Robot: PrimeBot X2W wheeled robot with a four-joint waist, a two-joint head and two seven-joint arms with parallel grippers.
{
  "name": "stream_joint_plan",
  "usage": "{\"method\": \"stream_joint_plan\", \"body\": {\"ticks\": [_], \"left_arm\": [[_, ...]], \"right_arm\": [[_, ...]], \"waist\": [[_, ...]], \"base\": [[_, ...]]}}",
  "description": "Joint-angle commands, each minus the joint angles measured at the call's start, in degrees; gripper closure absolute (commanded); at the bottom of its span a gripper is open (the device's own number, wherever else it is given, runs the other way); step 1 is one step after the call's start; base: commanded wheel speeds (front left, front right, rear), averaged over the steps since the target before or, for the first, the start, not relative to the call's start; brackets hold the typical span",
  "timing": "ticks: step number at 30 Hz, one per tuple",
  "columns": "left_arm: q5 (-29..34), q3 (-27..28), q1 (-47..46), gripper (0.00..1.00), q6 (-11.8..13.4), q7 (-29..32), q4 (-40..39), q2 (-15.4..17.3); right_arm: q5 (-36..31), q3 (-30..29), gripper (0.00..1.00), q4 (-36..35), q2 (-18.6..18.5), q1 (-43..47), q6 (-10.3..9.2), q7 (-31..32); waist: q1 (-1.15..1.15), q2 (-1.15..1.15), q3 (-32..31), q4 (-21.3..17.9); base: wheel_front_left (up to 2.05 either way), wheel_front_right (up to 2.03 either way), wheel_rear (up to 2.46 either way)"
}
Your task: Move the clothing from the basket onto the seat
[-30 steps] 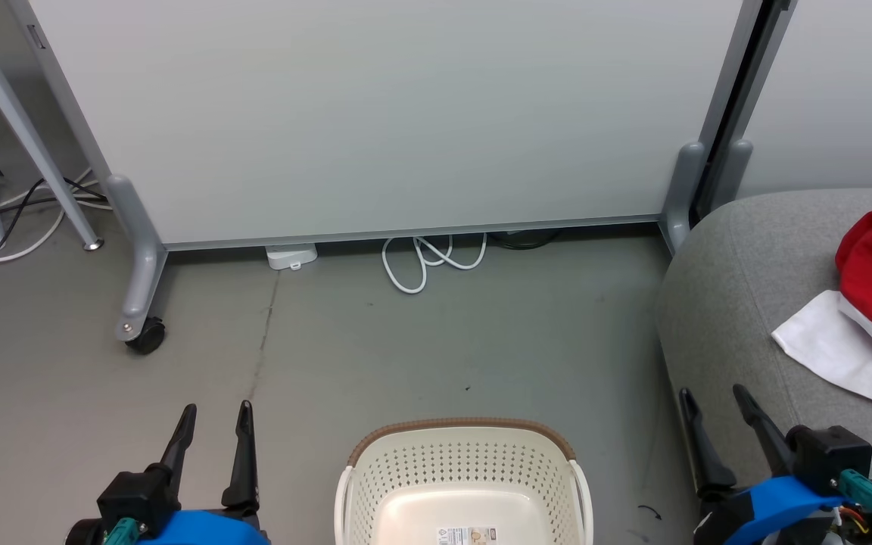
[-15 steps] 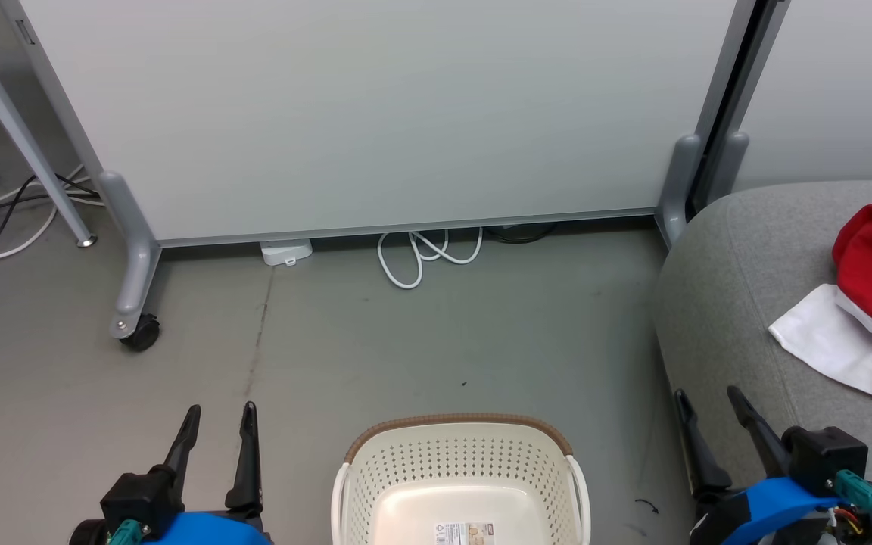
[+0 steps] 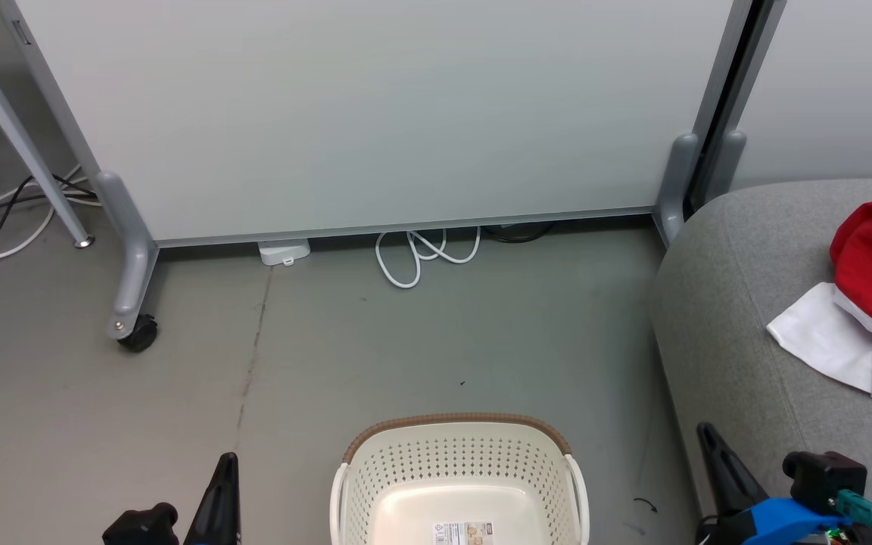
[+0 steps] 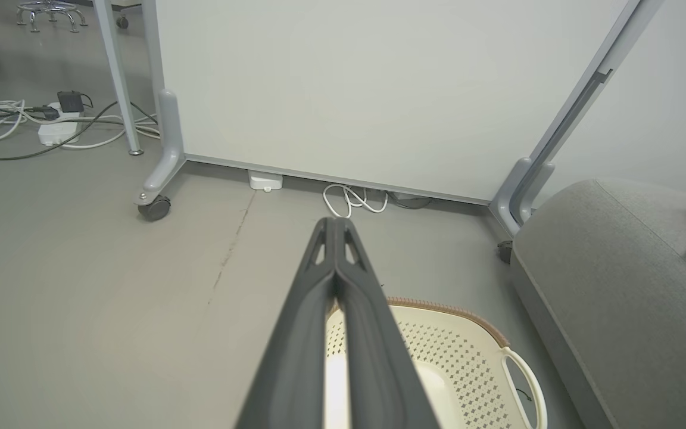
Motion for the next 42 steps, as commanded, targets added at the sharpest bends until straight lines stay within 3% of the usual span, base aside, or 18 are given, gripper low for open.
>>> {"method": "stream_joint_plan", "body": {"ticks": [1,21,42], "left_arm": [[-2.4,0.7,-1.5,1.0,0.0,0.5,-1.3,0.1],[-22.0,3.3,-3.6,1.0,-0.1,5.7,-3.8,-0.3],[-36.9,5.4,-5.1,1.0,-0.2,9.7,-5.7,-0.6]], "right_arm": [[2.6,-0.3,1.0,-0.9,-0.1,-1.0,0.0,0.2],[23.2,-1.4,1.0,-1.7,-0.1,-2.7,0.0,2.8],[38.8,-2.4,1.0,-2.0,-0.2,-4.0,0.01,4.9]], "waist": [[0.0,0.0,0.0,0.0],[0.0,0.0,0.1,-0.6],[0.0,0.0,0.2,-1.1]], "base": [[0.0,0.0,0.0],[0.0,0.0,0.0],[0.0,0.0,0.0]]}}
